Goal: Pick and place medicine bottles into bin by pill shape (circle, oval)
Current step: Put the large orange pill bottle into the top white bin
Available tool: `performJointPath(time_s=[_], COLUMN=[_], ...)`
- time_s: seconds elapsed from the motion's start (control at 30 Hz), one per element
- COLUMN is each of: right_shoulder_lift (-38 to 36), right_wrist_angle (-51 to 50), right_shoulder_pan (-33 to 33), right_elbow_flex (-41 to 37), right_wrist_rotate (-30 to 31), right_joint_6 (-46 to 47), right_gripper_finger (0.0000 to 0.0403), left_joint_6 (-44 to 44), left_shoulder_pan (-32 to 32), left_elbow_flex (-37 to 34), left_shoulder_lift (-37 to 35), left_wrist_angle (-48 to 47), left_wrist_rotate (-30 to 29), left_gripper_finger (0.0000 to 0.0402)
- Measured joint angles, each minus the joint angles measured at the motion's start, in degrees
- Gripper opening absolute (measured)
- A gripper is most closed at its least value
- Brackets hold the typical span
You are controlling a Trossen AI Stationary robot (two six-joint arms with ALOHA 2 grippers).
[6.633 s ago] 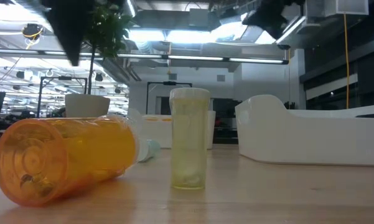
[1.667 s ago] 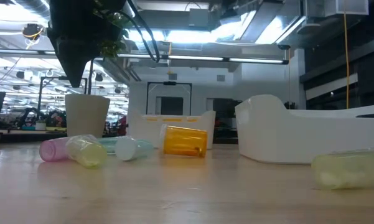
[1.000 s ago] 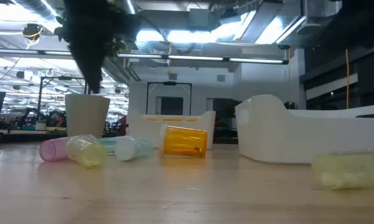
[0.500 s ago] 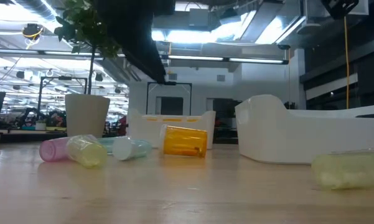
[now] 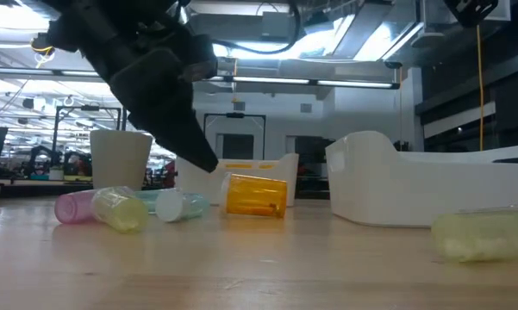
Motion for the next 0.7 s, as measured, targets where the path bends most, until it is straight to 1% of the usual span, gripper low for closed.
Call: performJointPath(time_s=[0.17, 0.4, 0.7], right_shoulder_lift=[0.0, 0.0, 0.0], right_wrist_angle=[0.0, -0.7, -0.8], right_shoulder_pan=[0.0, 0.0, 0.0], right_elbow_flex=[0.0, 0.0, 0.0], right_wrist_rotate=[0.0, -0.1, -0.1], right_joint_6=[0.0, 0.2, 0.2], right_gripper_finger=[0.0176, 0.0176, 0.0176], left_joint_6=[0.0, 4.5, 4.9], left_shoulder_pan=[0.4, 0.8, 0.9], left_elbow_flex=[-1.1, -1.1, -1.1], left_shoulder_lift=[0.3, 0.5, 0.5], left_wrist_angle=[1.5, 4.4, 5.2], left_wrist_rotate=[0.1, 0.2, 0.2], left_gripper_finger=[0.0275, 0.0275, 0.0275])
